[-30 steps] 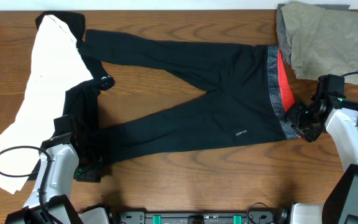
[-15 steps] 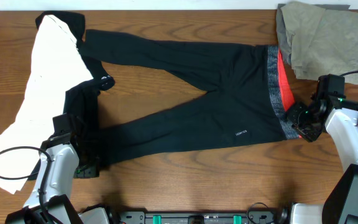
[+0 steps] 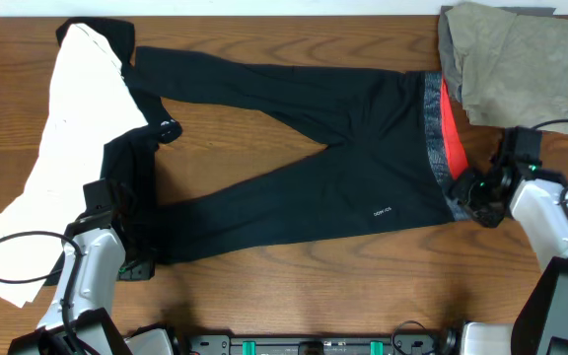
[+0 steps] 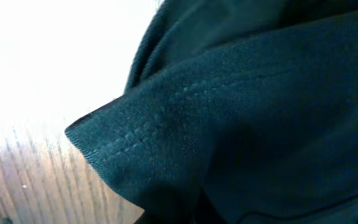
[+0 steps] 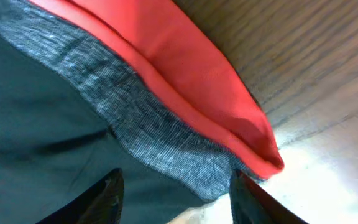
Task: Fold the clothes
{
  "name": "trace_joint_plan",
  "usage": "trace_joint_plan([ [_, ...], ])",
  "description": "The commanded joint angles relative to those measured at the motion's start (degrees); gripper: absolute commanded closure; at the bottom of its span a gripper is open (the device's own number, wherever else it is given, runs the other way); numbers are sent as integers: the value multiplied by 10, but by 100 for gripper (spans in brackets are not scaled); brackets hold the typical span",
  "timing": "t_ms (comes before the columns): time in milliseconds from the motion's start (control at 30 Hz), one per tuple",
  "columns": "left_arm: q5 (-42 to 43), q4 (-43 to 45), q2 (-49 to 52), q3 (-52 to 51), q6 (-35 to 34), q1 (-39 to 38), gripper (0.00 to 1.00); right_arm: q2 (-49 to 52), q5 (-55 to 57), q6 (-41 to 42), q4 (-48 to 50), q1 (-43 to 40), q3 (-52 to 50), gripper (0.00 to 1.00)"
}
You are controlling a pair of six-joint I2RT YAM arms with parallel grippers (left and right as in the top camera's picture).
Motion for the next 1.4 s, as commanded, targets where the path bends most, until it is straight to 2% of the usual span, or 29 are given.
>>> trace_joint_plan([
  [0,-16,1,1,-3,18,0,94,0,8,16,26,8,-36,49],
  [333,-16,2,0,-3,18,0,94,0,26,16,50,8,-76,46],
  [500,-16,2,0,-3,18,0,94,0,27,16,47,7,-80,35],
  [667,-17,2,1,-3,18,0,94,0,35,16,69,7,-106,34],
  [767,-23,3,0,-3,18,0,94,0,38,21,102,7,-121,43],
  [867,-23,12,0,-3,26,0,94,0,38,27,128,7,-122,69],
  [967,-21,38,-1,-2,57,0,94,0,38,34,145,5,-120,99],
  [1100,-20,39,-15,18,103,0,94,-7,26,36,120,-11,-97,99],
  [1200,-20,21,-47,41,152,0,94,-31,24,24,68,-32,-68,99],
  [1367,-22,-17,-128,66,192,0,94,-103,25,-3,-32,-68,-22,99],
])
